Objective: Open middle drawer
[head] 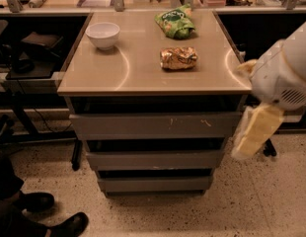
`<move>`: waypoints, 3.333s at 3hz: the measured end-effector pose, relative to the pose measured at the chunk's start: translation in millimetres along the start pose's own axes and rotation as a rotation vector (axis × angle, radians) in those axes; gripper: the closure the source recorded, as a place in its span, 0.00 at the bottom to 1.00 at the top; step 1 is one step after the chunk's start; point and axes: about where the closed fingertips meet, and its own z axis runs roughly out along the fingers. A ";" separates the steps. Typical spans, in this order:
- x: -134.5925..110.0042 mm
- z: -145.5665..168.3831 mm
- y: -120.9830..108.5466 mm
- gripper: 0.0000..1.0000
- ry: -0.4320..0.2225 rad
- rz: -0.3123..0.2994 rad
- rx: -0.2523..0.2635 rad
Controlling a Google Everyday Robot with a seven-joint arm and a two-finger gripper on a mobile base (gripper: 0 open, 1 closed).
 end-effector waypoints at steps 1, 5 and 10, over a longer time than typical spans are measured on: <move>-33.7 54.0 39.8 0.00 -0.063 -0.003 -0.011; -100.1 169.7 107.6 0.00 0.079 -0.125 0.132; -110.6 327.7 139.9 0.00 0.212 -0.290 0.050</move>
Offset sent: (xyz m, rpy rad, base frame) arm -0.0014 0.2116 -0.2666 -0.2810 -0.4895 -0.2114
